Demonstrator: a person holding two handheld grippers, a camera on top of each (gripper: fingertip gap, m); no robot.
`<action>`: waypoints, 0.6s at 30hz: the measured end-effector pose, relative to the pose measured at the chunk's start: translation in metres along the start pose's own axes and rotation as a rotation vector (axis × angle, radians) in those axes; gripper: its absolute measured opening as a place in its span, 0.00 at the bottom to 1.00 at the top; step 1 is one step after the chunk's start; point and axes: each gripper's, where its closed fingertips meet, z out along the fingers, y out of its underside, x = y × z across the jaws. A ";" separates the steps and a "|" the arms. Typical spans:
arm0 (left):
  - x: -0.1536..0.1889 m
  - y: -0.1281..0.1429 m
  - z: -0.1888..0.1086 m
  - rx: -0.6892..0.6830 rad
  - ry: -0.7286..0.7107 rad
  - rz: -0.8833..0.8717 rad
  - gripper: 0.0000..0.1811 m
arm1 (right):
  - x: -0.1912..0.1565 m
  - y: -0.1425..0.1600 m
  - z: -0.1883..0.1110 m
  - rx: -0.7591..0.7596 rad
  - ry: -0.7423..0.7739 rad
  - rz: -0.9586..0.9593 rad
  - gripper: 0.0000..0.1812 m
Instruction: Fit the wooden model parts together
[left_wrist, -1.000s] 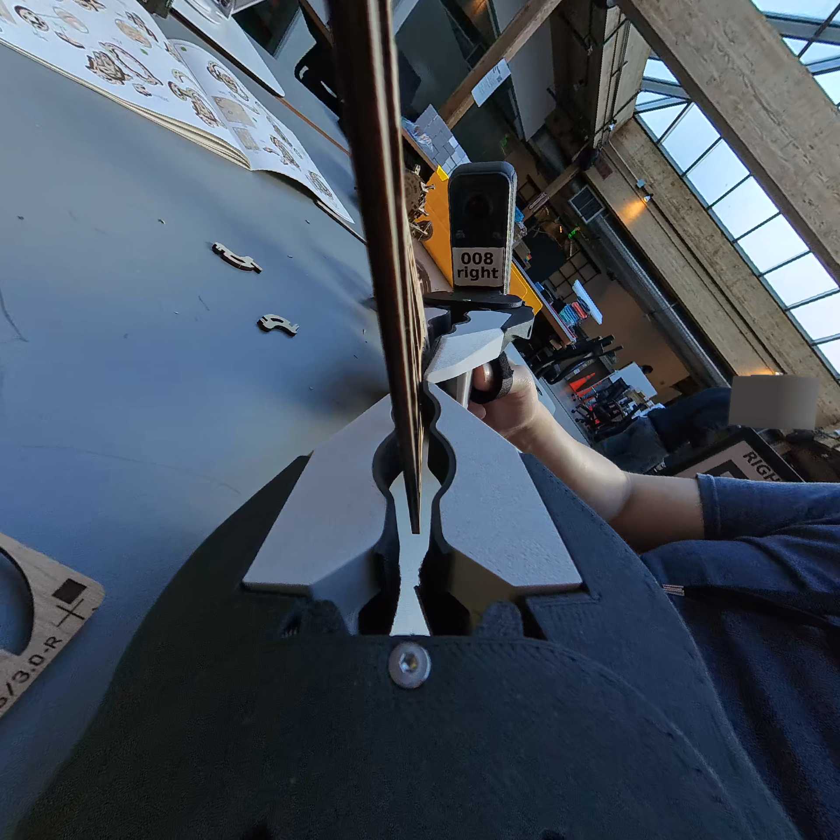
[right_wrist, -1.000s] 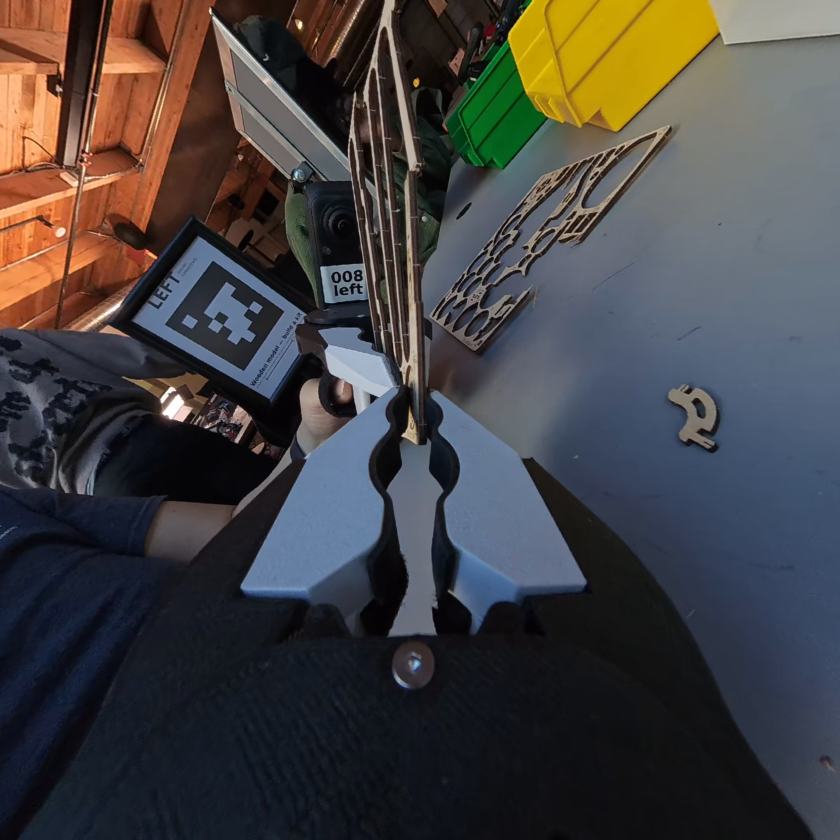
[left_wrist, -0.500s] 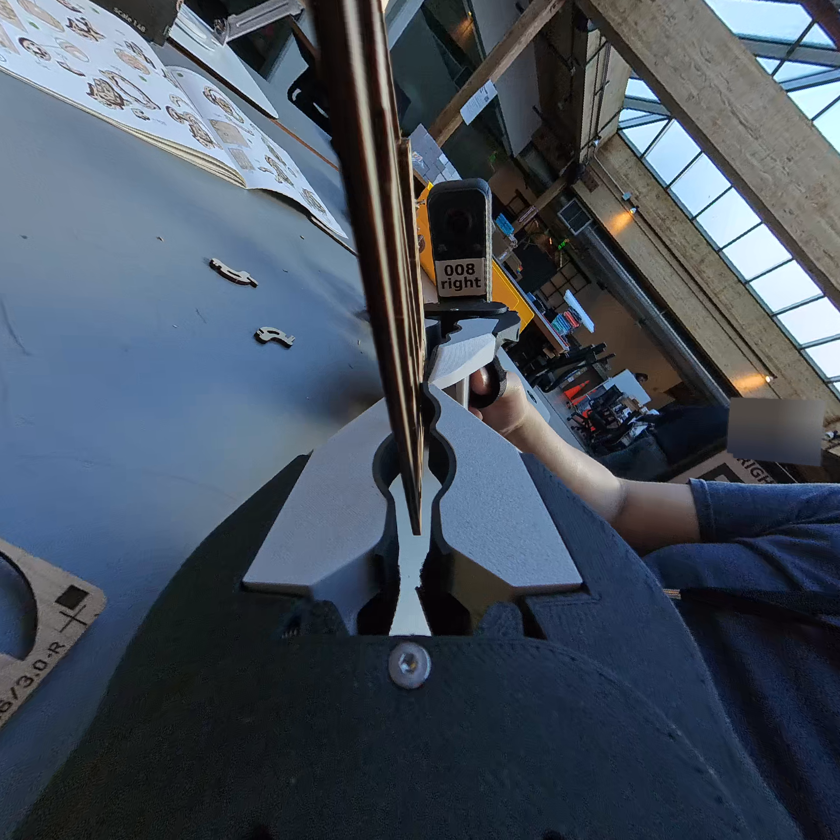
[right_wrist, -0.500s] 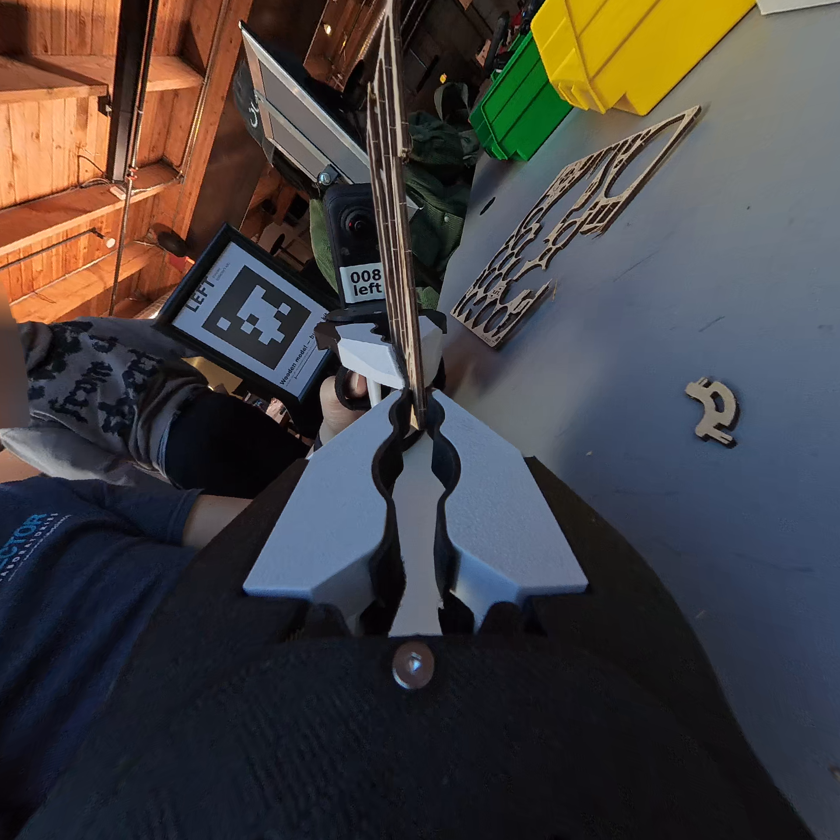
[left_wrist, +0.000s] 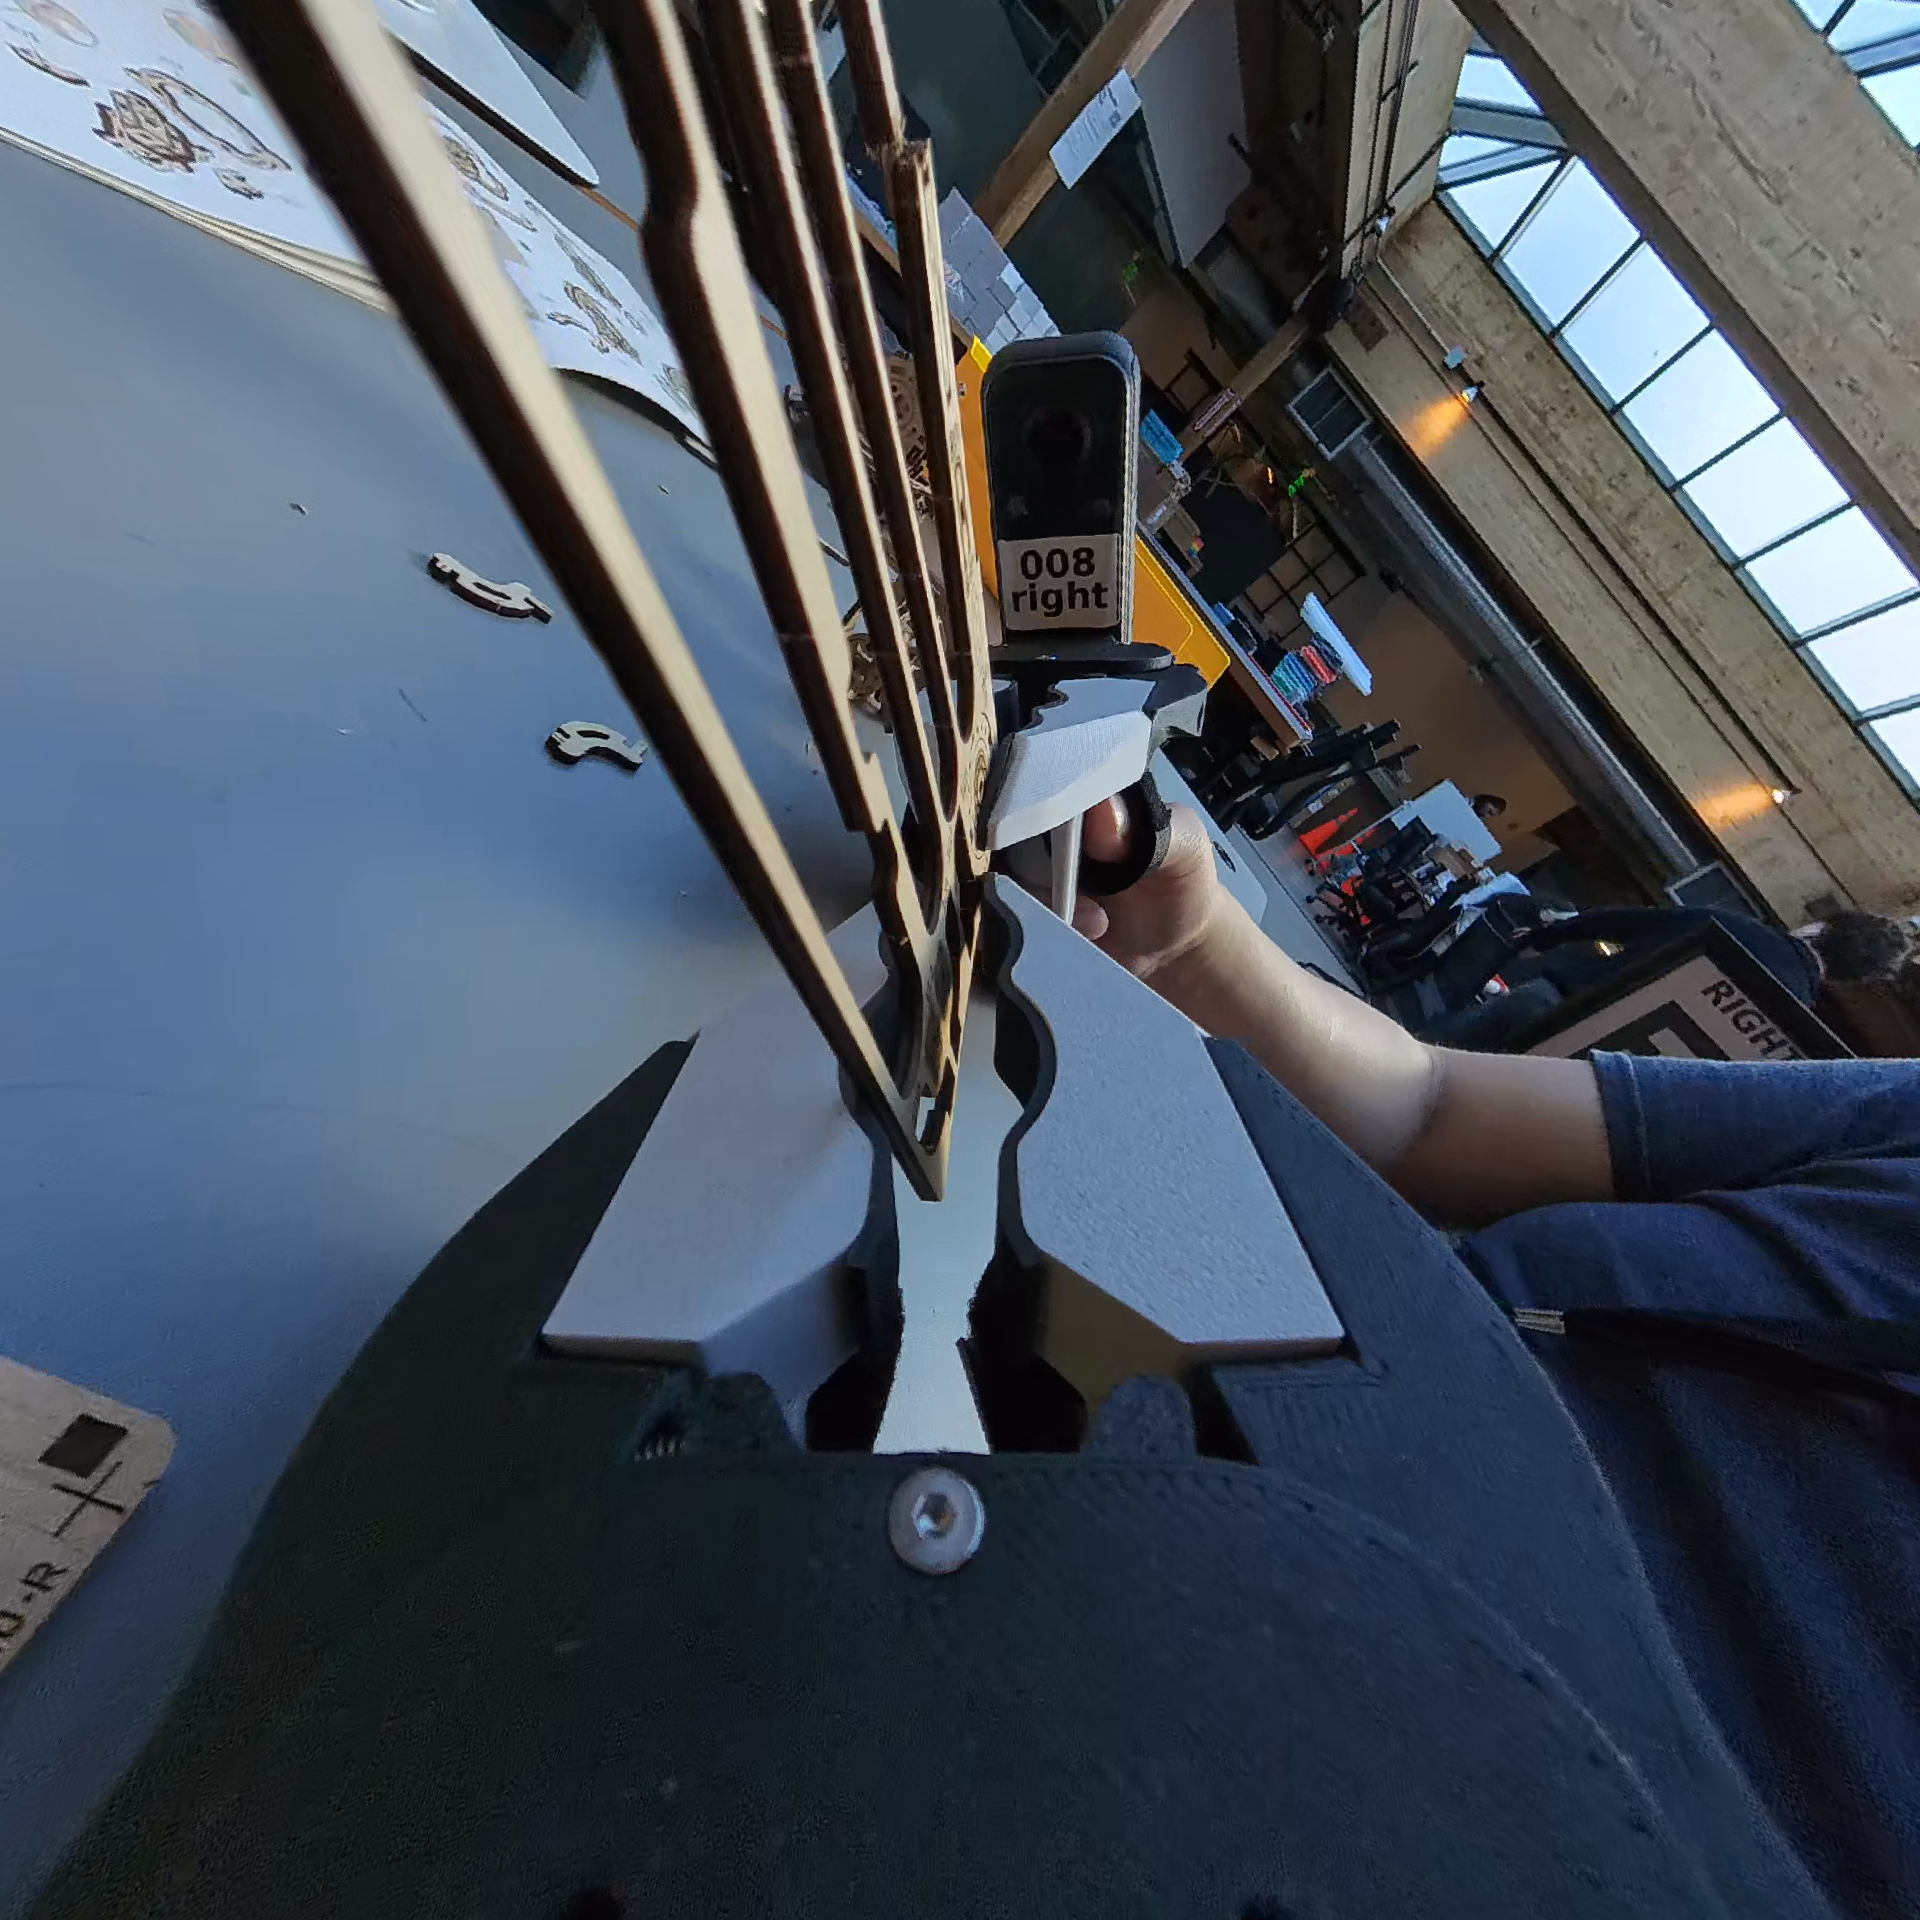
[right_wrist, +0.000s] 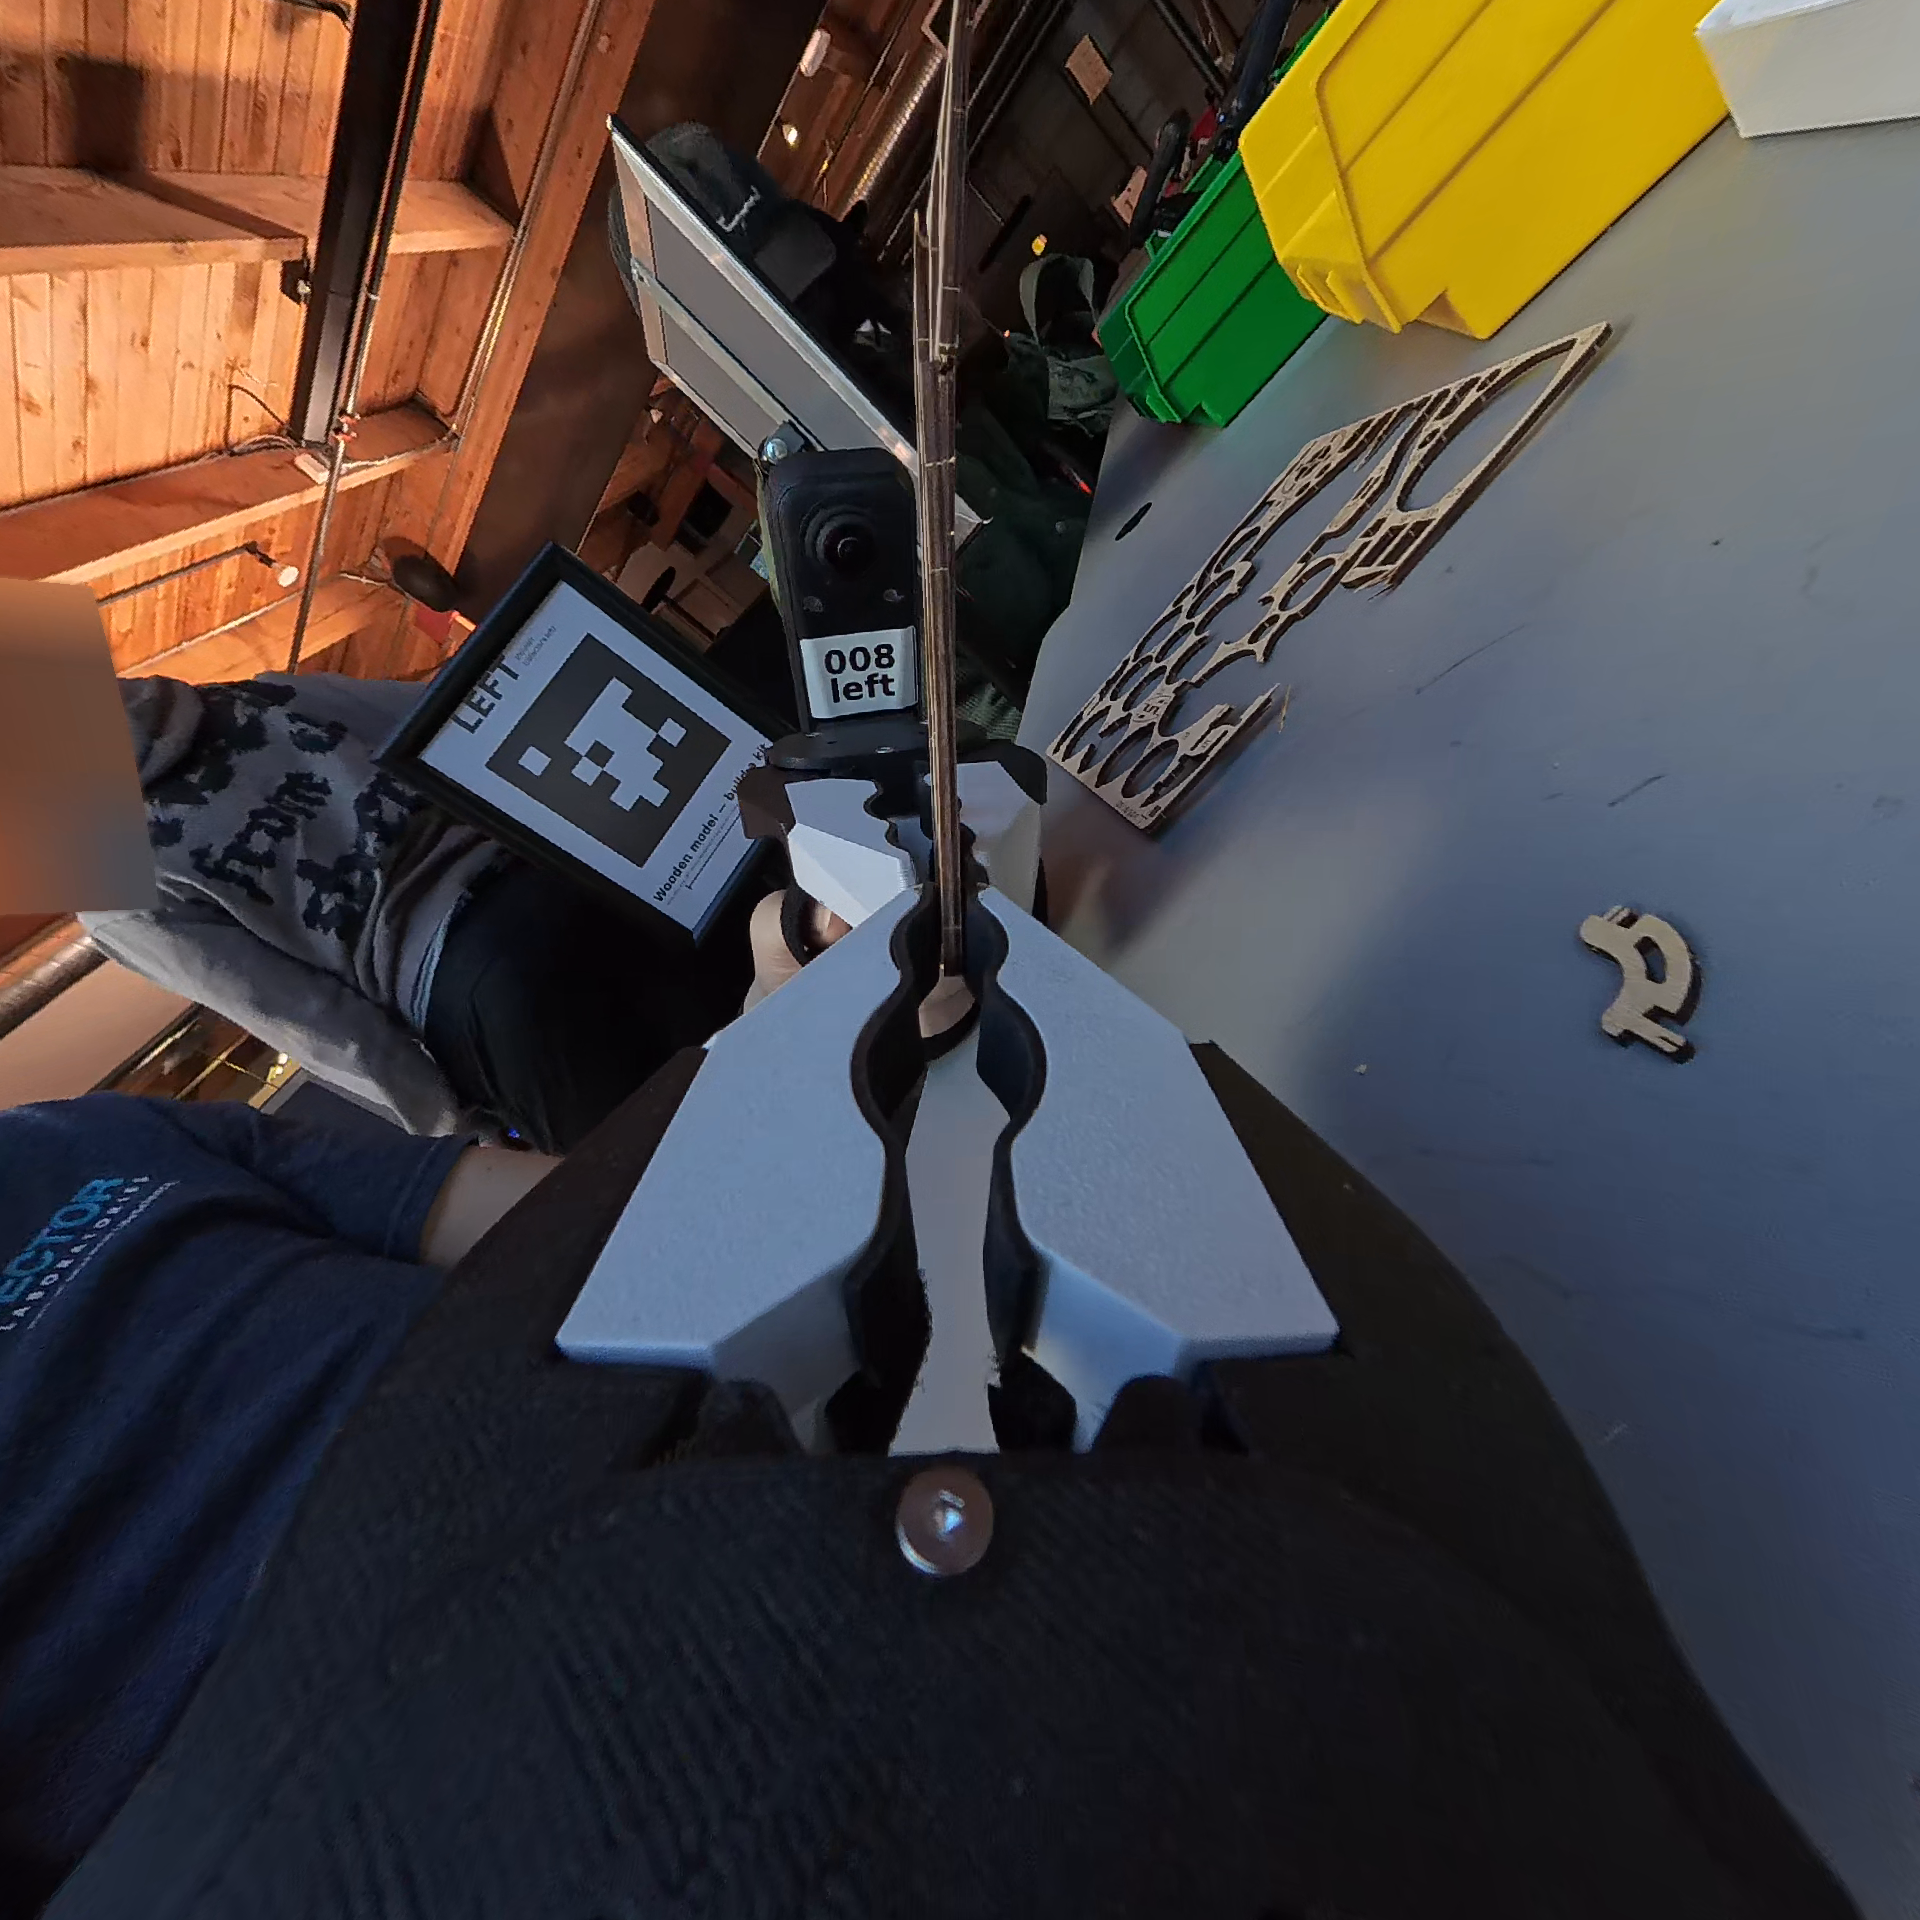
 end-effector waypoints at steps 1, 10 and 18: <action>0.001 0.000 0.000 -0.001 0.009 -0.001 0.04 | 0.000 0.000 0.000 0.000 -0.004 0.002 0.01; 0.001 0.002 -0.002 -0.004 0.004 -0.016 0.01 | 0.004 0.003 0.002 -0.019 0.044 -0.038 0.02; -0.005 0.004 -0.001 -0.013 -0.028 -0.031 0.01 | 0.010 0.003 0.003 -0.017 0.093 -0.041 0.02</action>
